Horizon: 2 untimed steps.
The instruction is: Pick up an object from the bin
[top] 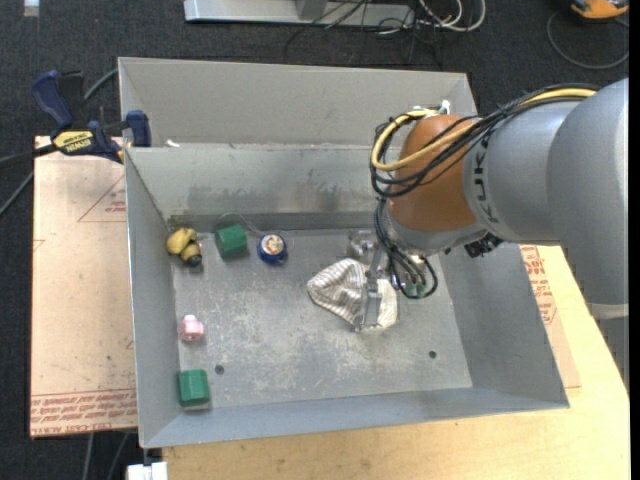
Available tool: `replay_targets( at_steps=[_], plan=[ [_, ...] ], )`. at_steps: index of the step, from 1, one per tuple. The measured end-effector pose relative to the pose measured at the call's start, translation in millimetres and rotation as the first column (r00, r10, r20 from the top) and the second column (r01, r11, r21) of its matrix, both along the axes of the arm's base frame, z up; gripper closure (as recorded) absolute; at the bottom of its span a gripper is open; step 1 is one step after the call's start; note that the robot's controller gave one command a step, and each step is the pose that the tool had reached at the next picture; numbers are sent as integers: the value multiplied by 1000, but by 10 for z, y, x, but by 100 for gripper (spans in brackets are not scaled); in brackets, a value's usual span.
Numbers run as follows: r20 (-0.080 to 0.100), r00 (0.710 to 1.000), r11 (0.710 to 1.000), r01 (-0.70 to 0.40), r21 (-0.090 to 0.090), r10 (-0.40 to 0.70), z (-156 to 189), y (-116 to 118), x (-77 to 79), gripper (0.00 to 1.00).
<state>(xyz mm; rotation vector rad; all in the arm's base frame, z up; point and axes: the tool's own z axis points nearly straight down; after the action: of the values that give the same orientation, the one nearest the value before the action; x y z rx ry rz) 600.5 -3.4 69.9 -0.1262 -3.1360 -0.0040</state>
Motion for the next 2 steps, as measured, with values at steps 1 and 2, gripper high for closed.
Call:
replay_targets(
  at_steps=[1,2],
  plan=[
    [12,962,962,-271,-4,271,351,98,259,0],
    [2,1000,1000,1,1,-1,-3,1,4,0]
  ],
)
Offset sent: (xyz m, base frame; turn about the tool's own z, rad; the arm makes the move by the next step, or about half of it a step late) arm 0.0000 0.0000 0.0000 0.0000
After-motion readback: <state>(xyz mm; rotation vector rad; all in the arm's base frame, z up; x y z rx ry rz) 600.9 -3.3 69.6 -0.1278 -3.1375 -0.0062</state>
